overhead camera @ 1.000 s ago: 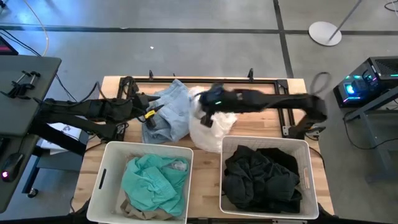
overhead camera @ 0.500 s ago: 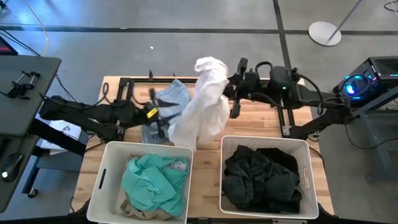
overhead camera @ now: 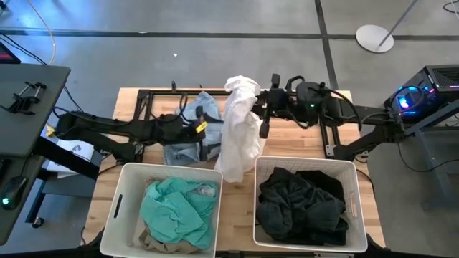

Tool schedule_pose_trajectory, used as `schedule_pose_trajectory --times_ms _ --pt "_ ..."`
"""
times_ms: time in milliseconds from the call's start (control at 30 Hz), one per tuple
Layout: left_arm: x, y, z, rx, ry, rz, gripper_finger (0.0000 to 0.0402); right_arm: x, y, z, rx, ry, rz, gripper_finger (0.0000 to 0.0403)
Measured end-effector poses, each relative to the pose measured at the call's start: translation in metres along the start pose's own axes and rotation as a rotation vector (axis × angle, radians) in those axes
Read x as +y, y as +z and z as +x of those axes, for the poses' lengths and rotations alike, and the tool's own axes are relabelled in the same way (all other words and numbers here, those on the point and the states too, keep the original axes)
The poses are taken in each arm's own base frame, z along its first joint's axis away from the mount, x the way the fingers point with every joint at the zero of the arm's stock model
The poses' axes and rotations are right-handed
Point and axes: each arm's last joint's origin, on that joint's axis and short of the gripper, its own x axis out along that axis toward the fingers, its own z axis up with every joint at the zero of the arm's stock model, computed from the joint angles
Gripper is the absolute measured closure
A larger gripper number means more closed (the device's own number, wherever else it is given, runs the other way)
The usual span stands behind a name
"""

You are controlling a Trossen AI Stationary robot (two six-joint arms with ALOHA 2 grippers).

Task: Sort clothes
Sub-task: Put the white dress into the left white laundry bin

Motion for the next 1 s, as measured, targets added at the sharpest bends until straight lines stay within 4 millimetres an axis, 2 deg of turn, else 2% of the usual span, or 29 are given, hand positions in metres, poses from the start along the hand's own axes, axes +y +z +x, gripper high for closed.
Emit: schedule_pose_trajectory --times_ms 67,133,267,367,500,733,867,1000 --pt "0.007 0.009 -0.008 0.020 0.095 0.019 0.0072 -0.001 -0.008 0.002 0.055 -0.037 0.008 0.0387" --pt "0.013 0.016 -0.019 -0.002 0.119 0.027 0.0072 -0.001 -0.015 0.004 0.090 -0.064 0.008 0.0387" --pt "0.017 0.026 -0.037 -0.083 0.038 -0.008 0.0073 0.001 -0.027 0.007 0.134 -0.119 -0.011 0.0387" --pt "0.018 0.028 -0.040 -0.111 -0.022 -0.091 0.0073 0.002 -0.031 0.011 0.103 -0.136 -0.003 0.0387" --pt "0.014 0.021 -0.021 -0.090 -0.050 -0.155 0.0073 0.005 -0.032 0.016 -0.005 -0.109 0.025 0.0387" --pt "0.003 -0.001 0.036 -0.115 0.019 -0.187 0.0073 0.020 -0.045 0.042 -0.059 0.140 0.074 0.0387" --pt "-0.004 -0.014 0.061 -0.144 0.025 -0.186 0.0073 0.024 -0.046 0.046 -0.084 0.227 0.081 0.0387" --pt "-0.012 -0.028 0.075 -0.111 -0.023 -0.139 0.0081 0.024 -0.043 0.044 -0.109 0.246 0.083 0.0387"
